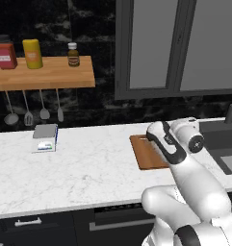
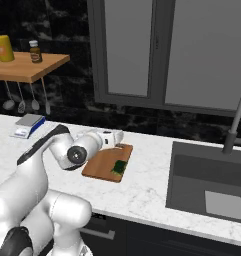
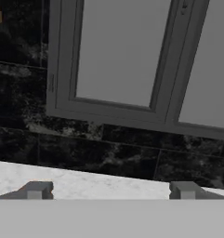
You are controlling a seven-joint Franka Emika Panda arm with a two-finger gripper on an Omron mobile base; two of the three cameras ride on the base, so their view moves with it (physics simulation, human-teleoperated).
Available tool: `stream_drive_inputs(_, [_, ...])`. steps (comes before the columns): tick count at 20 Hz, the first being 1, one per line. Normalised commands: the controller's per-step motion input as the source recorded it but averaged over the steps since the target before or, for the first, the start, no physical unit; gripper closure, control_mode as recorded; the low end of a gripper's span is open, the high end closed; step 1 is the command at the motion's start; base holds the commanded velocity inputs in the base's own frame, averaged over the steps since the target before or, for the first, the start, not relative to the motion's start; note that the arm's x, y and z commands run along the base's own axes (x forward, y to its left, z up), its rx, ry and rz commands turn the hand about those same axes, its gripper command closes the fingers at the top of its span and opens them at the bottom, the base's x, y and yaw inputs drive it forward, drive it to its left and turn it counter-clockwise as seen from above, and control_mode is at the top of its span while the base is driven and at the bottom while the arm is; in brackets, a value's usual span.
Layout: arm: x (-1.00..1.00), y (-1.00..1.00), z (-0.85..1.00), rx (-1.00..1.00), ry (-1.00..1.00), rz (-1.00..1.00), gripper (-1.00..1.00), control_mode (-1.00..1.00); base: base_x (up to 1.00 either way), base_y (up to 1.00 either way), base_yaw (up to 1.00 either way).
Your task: Pick up the sponge from the counter and clean the cutting board by briefly scrubbing or pressing down on the cutting board. Once finished, release the sponge.
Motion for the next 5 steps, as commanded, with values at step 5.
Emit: stream_drive_inputs(5, [-0.79, 0.00, 1.00, 0.00, -0.03, 0.10, -1.00, -1.00, 0.00, 0.00, 0.00])
